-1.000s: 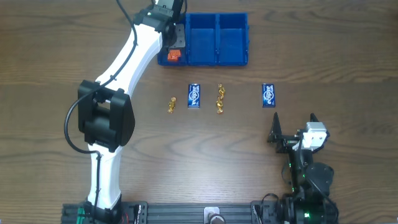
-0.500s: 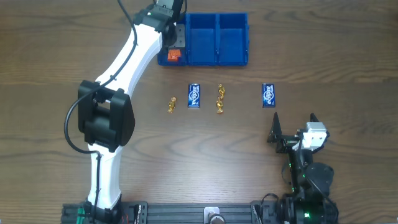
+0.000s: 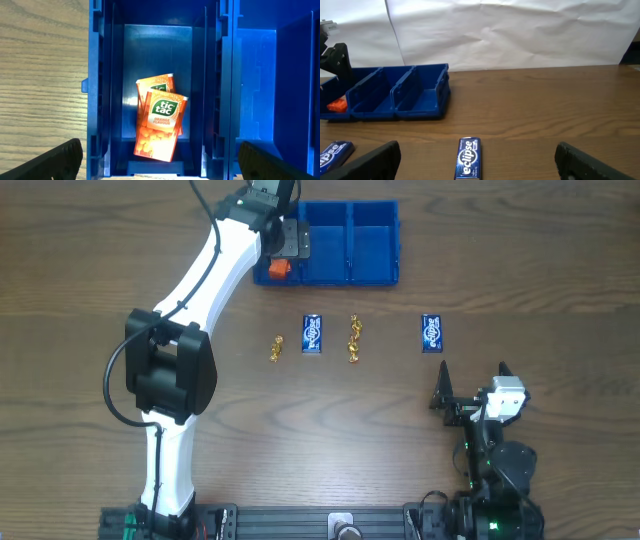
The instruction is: Sort Candies Into Trays
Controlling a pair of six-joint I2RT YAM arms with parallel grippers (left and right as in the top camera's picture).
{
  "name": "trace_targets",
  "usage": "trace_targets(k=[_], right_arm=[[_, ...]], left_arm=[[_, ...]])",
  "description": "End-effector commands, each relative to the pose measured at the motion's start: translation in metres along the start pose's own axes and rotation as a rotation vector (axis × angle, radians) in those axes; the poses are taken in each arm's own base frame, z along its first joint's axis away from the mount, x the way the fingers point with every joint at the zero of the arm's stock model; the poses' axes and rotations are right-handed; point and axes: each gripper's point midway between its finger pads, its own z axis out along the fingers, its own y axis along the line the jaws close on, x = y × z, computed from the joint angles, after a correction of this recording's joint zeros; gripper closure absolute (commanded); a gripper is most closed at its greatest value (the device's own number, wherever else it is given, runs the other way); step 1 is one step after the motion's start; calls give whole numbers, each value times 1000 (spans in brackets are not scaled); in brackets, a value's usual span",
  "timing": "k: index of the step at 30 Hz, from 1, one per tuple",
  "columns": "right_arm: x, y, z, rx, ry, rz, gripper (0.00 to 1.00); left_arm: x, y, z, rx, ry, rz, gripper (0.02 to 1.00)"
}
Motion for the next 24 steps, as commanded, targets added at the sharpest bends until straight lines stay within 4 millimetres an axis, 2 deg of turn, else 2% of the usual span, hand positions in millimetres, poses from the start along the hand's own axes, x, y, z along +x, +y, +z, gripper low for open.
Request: trace_targets(k=[1, 3, 6, 10, 14, 17, 19, 21, 22, 24], right_arm=[[1, 2, 0, -7, 3, -13, 3], [1, 2, 0, -7, 3, -13, 3], [1, 2, 0, -7, 3, -13, 3], [1, 2, 0, -7, 3, -13, 3], [1, 2, 0, -7, 3, -13, 1], [1, 2, 0, -7, 3, -13, 3], [1, 2, 0, -7, 3, -13, 3], [1, 2, 0, -7, 3, -13, 3], [1, 2, 0, -7, 3, -13, 3], [1, 2, 0, -7, 3, -13, 3]], left_arm=[[-1, -3, -2, 18, -2, 8, 20], [-6, -5, -11, 31, -19, 6, 20], [-23, -7, -44, 57, -89, 6, 20], [-48, -5, -107, 74, -223, 19, 20], [-70, 8, -197, 65, -404, 20, 20], [-73, 18, -266, 44, -538, 37, 20], [-69, 26, -314, 16, -628, 53, 23], [-62, 34, -351, 5, -696, 56, 20], [-54, 42, -378, 10, -749, 52, 20], [-41, 52, -403, 20, -805, 50, 20]])
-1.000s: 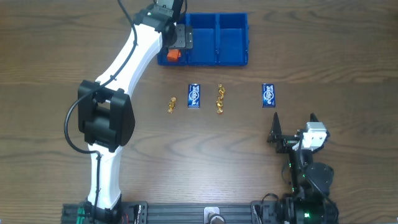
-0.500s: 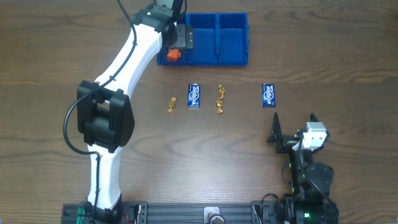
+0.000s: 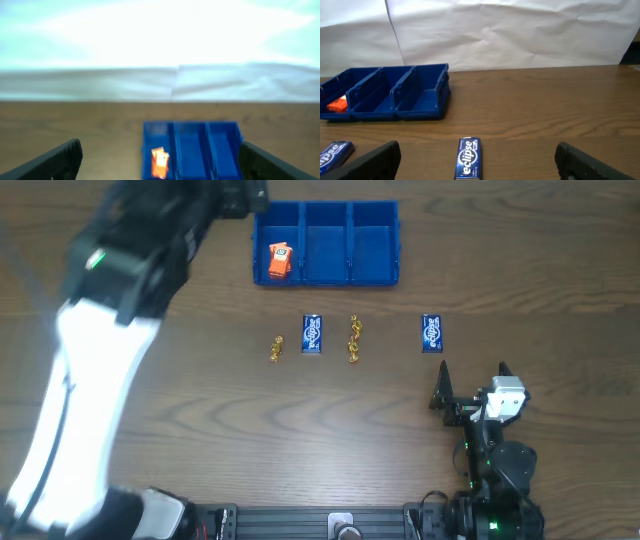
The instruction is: Sort Candies Into Trays
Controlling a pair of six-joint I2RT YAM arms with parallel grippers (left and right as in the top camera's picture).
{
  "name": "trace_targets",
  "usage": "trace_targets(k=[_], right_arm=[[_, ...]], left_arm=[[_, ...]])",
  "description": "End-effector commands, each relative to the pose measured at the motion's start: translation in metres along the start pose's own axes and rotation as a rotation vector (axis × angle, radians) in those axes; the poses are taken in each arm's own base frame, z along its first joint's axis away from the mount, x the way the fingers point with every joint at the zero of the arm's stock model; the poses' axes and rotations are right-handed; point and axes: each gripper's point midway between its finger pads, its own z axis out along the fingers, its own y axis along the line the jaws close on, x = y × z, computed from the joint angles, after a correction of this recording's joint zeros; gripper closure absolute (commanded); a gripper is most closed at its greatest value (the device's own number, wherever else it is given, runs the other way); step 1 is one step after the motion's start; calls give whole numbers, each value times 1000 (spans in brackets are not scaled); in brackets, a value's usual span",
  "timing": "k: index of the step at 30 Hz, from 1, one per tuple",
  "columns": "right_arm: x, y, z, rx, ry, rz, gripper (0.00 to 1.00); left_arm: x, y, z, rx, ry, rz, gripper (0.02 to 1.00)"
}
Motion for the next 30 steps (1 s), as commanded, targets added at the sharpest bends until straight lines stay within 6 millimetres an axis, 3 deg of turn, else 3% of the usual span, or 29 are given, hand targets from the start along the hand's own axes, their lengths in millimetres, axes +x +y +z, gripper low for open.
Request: trace_targets(k=[1, 6, 11, 16, 19, 24, 30], right_arm=[[1, 2, 0, -7, 3, -13, 3], [1, 2, 0, -7, 3, -13, 3], [1, 2, 0, -7, 3, -13, 3], [1, 2, 0, -7, 3, -13, 3], [1, 2, 0, -7, 3, -13, 3], [1, 2, 0, -7, 3, -13, 5], [1, 2, 0, -7, 3, -13, 3]], left_arm=[[-15, 27, -67, -53, -133, 53, 20], [8, 57, -116, -58, -250, 37, 20], [58, 85, -149, -36, -343, 66, 20], [114, 110, -167, -83, -432, 117, 23], [149, 120, -165, -113, -426, 126, 20], [197, 124, -144, -103, -412, 146, 20], [231, 120, -113, -49, -458, 160, 20]])
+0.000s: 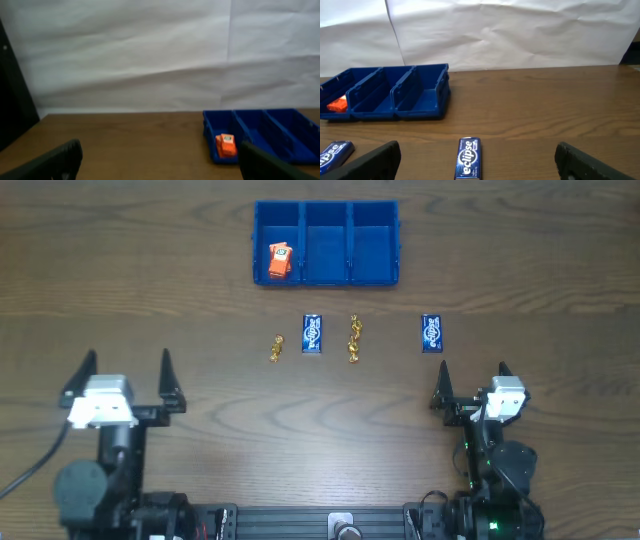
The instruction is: Sort Candies Into Trays
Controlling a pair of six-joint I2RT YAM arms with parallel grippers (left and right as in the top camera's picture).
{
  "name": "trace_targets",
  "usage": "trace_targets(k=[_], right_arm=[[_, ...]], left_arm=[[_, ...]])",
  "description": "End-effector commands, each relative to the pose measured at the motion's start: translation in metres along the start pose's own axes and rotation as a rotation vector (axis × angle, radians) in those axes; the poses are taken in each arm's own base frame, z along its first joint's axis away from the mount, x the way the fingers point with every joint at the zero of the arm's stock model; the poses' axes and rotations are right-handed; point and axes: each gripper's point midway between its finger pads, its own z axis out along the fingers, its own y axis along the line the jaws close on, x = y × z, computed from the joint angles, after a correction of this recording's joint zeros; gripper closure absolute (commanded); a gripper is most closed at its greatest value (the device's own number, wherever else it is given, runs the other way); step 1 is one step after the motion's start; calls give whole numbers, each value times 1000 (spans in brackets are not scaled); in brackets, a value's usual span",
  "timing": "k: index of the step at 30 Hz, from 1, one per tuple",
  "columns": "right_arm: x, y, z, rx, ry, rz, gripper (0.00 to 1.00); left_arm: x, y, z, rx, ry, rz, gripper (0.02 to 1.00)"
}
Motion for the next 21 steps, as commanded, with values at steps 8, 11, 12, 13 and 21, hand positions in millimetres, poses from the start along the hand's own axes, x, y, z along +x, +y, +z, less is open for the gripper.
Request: trace_targets(k=[8, 11, 12, 13, 21], right_arm=[[1, 2, 0, -6, 3, -13, 3], [1, 2, 0, -6, 3, -13, 3], [1, 2, 0, -6, 3, -13, 3], [1, 2, 0, -6, 3, -13, 3], [1, 2, 0, -6, 3, -13, 5]], left_arm=[[59, -20, 13, 98, -128, -1, 23], [69, -25, 14, 127, -144, 2, 20], [73, -29, 14, 149, -143, 4, 18], [78, -33, 14, 171, -122, 10, 29], [109, -38, 15, 206, 3, 7, 20]])
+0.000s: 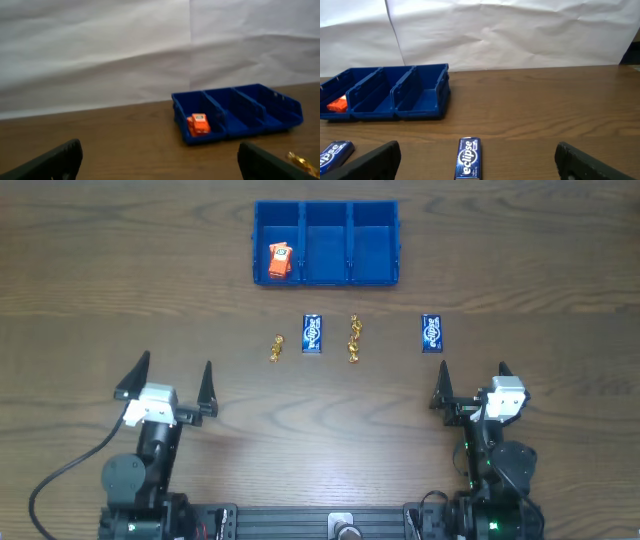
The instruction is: Sort Candies Into Trays
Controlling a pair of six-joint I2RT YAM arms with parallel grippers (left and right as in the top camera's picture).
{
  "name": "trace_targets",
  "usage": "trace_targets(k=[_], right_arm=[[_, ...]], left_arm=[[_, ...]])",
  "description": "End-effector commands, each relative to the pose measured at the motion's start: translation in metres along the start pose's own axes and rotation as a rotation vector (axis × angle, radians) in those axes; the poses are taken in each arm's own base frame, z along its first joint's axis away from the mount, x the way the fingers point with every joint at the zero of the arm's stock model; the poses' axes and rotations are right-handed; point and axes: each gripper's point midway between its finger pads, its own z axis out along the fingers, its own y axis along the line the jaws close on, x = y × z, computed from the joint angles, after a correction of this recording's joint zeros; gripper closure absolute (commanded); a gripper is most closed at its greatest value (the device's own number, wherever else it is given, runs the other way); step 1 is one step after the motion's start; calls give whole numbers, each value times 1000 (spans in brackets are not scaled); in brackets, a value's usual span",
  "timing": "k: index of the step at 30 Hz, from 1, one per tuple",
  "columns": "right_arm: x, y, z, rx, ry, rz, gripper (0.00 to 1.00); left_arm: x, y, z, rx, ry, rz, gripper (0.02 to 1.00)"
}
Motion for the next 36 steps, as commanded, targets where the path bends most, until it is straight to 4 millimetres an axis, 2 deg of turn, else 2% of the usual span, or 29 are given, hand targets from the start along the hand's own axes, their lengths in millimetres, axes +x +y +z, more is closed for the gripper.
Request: trace_targets(k=[1, 7, 36], right_arm=[[1, 2, 0, -7, 3, -13, 3], [1, 2, 0, -7, 3, -13, 1], [1, 2, 0, -7, 3, -13, 3]], left_arm=[[20, -1, -2, 19, 80, -7, 20], [55, -1, -7, 15, 221, -35, 20], [54, -2, -7, 15, 219, -45, 20]])
